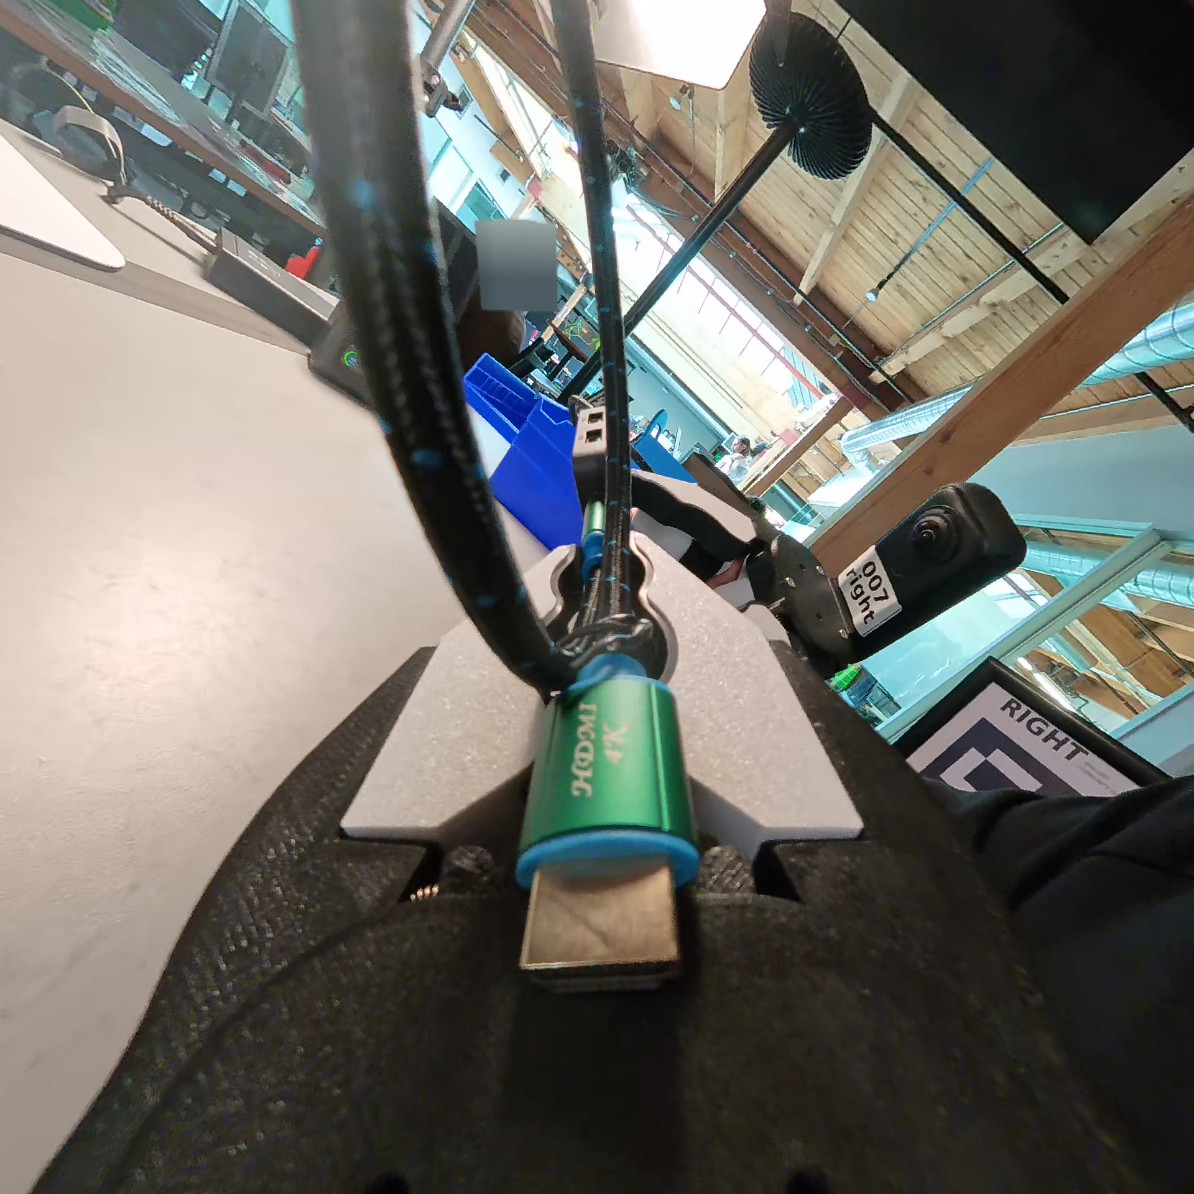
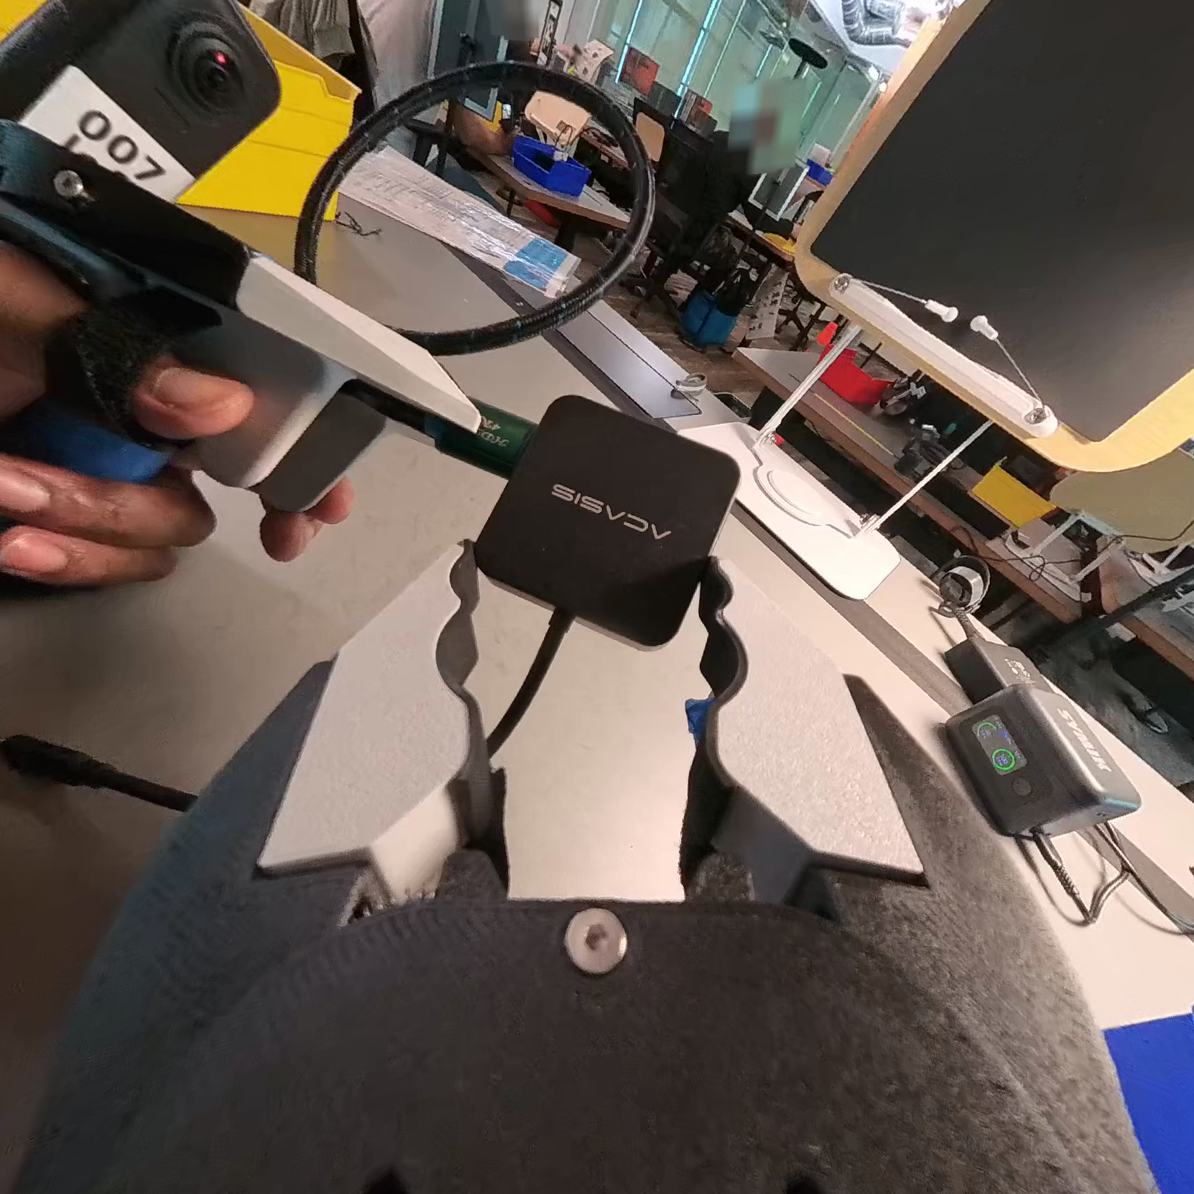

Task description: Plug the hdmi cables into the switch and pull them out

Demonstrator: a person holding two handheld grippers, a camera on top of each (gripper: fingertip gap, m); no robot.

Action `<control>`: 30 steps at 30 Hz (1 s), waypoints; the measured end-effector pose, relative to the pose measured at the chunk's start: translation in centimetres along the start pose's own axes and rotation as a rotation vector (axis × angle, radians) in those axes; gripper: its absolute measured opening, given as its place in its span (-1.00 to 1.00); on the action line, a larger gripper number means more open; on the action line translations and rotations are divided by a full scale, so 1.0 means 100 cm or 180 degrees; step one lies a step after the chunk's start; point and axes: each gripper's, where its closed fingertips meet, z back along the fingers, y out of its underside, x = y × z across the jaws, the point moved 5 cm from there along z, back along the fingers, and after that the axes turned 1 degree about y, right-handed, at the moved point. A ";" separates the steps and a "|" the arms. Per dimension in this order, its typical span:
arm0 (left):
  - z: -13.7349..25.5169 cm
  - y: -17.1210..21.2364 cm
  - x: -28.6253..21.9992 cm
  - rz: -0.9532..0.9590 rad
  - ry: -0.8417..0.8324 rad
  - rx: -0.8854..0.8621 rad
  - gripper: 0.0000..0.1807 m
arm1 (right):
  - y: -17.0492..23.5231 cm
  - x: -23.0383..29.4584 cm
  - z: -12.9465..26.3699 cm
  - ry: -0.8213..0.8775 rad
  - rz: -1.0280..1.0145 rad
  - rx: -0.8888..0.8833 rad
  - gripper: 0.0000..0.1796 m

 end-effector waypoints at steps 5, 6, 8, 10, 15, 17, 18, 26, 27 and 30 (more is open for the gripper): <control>0.000 -0.001 0.002 0.0061 0.0015 -0.0004 -0.87 | 0.001 0.000 0.001 -0.0058 0.0028 -0.0035 -0.21; 0.000 -0.001 0.002 0.0065 0.0013 0.0004 -0.87 | 0.003 0.000 0.001 -0.0083 0.0050 -0.0031 -0.21; -0.001 0.000 0.003 0.0040 -0.0033 0.0053 -0.86 | 0.009 -0.001 0.000 -0.0136 0.0109 0.0061 -0.23; -0.002 -0.001 0.005 -0.0015 -0.0114 0.0029 -0.85 | 0.013 -0.001 -0.004 -0.0107 0.0146 0.0198 -0.22; 0.000 -0.004 0.005 0.0004 -0.0121 -0.0078 -0.85 | 0.012 0.006 -0.015 0.0085 -0.0005 0.0327 0.01; -0.001 -0.003 0.003 0.0046 -0.0031 -0.0029 -0.87 | 0.007 0.004 -0.017 0.0293 -0.0072 0.0259 -0.08; -0.001 -0.002 0.002 0.0080 0.0030 0.0005 -0.86 | 0.004 0.003 -0.016 0.0351 -0.0084 0.0220 -0.13; -0.008 0.003 -0.004 0.0128 0.0457 0.0382 -0.44 | -0.014 -0.024 0.028 0.1007 0.0526 0.0255 -0.14; -0.008 0.003 -0.006 0.0095 0.0504 0.0402 -0.42 | -0.017 -0.031 0.040 0.1089 0.0551 0.0283 -0.14; -0.007 0.000 -0.008 -0.0008 0.0533 0.0334 -0.41 | -0.033 -0.062 0.089 0.1357 0.0456 0.0248 -0.14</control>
